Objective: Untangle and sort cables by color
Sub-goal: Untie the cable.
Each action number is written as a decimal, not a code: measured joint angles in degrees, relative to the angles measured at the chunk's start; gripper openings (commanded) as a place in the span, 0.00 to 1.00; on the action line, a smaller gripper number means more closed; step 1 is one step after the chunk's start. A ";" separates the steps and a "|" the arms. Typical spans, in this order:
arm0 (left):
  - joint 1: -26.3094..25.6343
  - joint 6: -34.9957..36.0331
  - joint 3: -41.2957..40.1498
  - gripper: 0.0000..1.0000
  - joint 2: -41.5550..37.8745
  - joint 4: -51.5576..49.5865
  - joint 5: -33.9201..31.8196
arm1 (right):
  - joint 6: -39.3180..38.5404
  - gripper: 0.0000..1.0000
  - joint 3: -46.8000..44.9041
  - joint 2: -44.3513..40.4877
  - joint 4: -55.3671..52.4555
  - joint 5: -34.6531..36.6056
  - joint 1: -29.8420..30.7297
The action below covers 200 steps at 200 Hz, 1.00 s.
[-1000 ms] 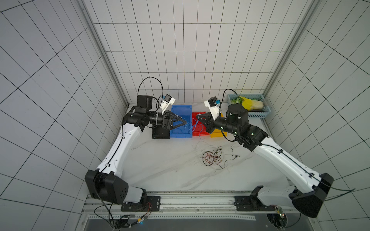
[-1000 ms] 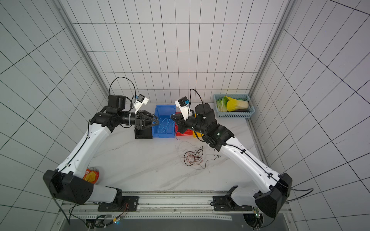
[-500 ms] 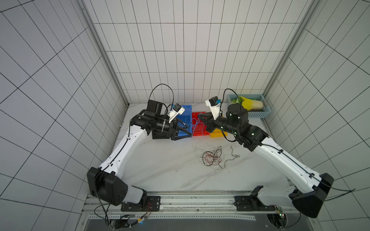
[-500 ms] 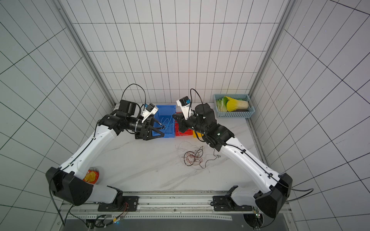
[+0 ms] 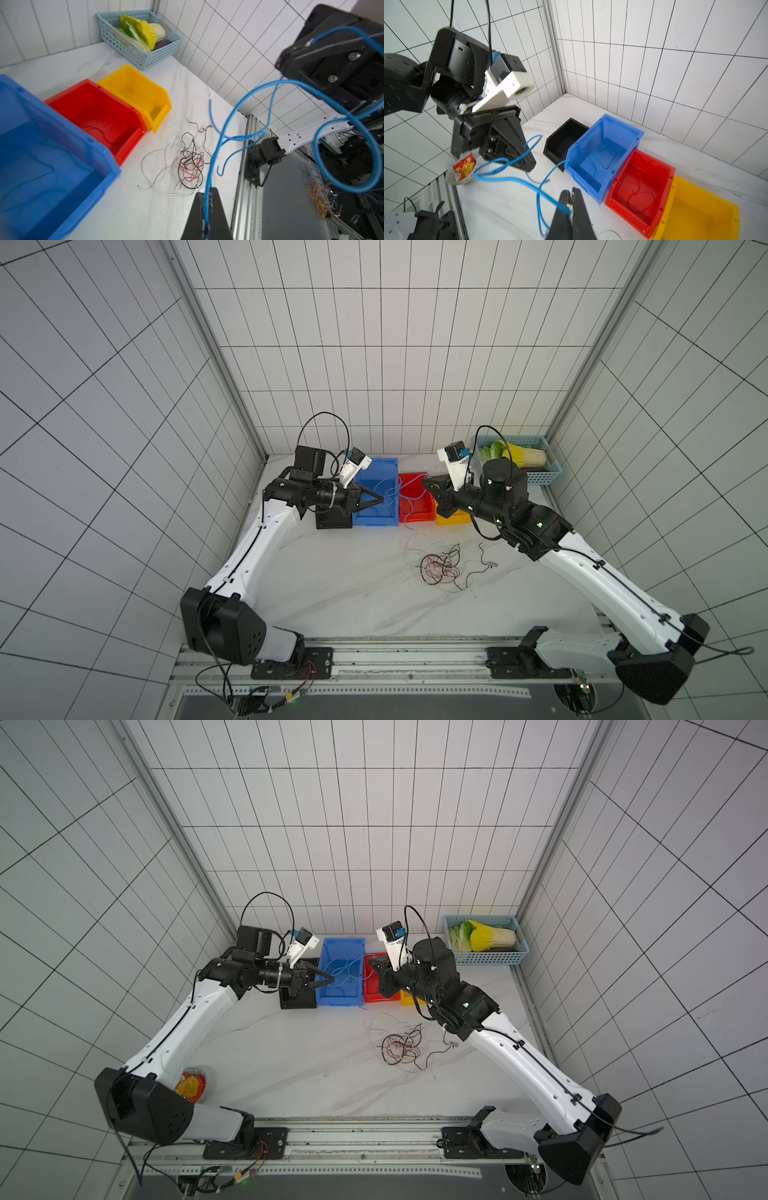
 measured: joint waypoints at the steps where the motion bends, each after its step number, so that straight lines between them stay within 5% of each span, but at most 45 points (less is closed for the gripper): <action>1: 0.09 -0.02 0.00 0.00 0.00 0.00 -0.11 | 0.02 0.00 0.00 -0.09 -0.13 0.02 -0.07; 95: 3.30 -0.70 5.57 0.00 0.68 3.76 -20.37 | -1.57 0.00 -3.52 -1.01 -8.33 0.96 -6.56; 200: 1.25 -5.25 9.35 0.00 19.87 16.68 -24.70 | 8.79 0.00 9.94 32.24 9.01 1.97 -4.50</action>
